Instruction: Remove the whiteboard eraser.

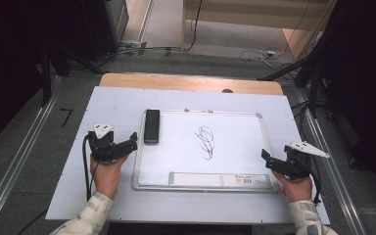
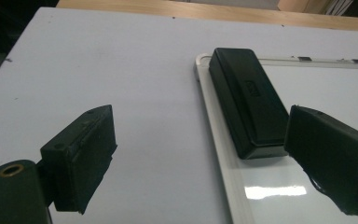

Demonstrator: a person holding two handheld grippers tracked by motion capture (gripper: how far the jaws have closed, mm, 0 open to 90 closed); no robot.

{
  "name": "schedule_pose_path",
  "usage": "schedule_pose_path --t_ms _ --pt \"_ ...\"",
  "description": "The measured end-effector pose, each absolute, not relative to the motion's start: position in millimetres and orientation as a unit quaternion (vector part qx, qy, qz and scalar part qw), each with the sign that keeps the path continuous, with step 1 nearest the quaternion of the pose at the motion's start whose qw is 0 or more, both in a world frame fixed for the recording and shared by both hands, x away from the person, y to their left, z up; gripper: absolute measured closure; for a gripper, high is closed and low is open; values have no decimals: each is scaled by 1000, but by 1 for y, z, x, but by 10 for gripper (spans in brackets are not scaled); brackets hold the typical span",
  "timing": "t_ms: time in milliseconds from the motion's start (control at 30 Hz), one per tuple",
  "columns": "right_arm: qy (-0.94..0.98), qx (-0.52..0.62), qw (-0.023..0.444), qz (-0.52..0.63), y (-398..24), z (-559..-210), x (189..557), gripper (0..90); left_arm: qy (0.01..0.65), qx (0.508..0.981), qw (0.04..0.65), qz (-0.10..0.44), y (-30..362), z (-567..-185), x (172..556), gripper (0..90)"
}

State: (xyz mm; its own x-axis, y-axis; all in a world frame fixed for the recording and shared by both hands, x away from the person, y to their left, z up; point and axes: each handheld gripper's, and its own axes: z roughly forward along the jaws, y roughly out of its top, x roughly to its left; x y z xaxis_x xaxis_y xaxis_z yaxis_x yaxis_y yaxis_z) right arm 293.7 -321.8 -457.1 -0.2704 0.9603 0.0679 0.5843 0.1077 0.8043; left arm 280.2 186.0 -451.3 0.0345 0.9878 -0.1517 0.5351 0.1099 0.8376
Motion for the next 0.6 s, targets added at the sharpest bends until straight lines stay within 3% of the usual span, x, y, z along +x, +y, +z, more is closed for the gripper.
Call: schedule_pose_path --t_ms 600 --pt "702 550 248 379 -321 -457 294 101 621 616 393 282 155 -446 312 105"
